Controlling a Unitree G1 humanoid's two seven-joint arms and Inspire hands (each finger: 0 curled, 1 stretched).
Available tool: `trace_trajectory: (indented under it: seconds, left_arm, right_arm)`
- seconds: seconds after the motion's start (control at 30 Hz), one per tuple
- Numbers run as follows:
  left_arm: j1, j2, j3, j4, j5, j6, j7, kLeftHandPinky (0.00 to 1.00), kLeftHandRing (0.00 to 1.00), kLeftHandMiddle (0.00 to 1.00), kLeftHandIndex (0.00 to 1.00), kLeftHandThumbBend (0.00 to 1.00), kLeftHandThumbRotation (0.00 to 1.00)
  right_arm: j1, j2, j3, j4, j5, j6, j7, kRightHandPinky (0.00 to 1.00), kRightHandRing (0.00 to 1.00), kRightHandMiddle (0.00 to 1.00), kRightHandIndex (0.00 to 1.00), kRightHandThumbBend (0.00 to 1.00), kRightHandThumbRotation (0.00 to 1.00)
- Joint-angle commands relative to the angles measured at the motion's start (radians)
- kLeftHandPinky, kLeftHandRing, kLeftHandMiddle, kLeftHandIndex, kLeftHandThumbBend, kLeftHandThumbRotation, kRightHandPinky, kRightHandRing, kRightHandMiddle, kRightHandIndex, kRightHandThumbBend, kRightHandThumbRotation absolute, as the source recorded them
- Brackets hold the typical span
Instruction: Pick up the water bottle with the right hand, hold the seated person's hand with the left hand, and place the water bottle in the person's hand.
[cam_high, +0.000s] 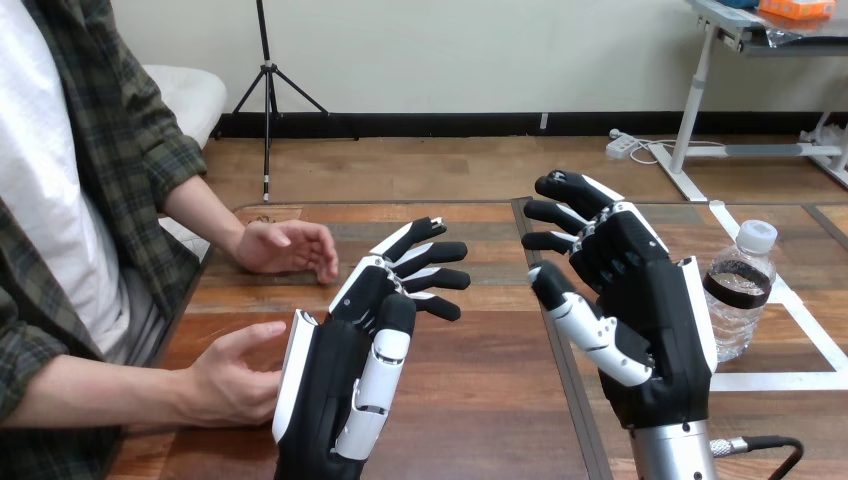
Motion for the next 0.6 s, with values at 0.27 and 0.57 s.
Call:
trace_trajectory:
  seconds: [0.27,0.57]
  left_arm:
    - [-0.051,-0.027,0.001,-0.009,0.001,-0.025,0.006,0.56,0.68,0.75,0.81,0.38,0.96]
    - [-0.056,-0.028,-0.001,-0.001,-0.005,-0.029,0.002,0.57,0.68,0.75,0.81,0.38,0.96]
  right_arm:
    - [-0.093,-0.081,-0.071,-0.053,-0.229,-0.186,-0.085,0.73,0.82,0.84,0.8,0.65,0.22]
    - [-0.13,-0.089,-0.141,-0.07,-0.368,-0.234,-0.224,0.74,0.81,0.84,0.8,0.7,0.26]
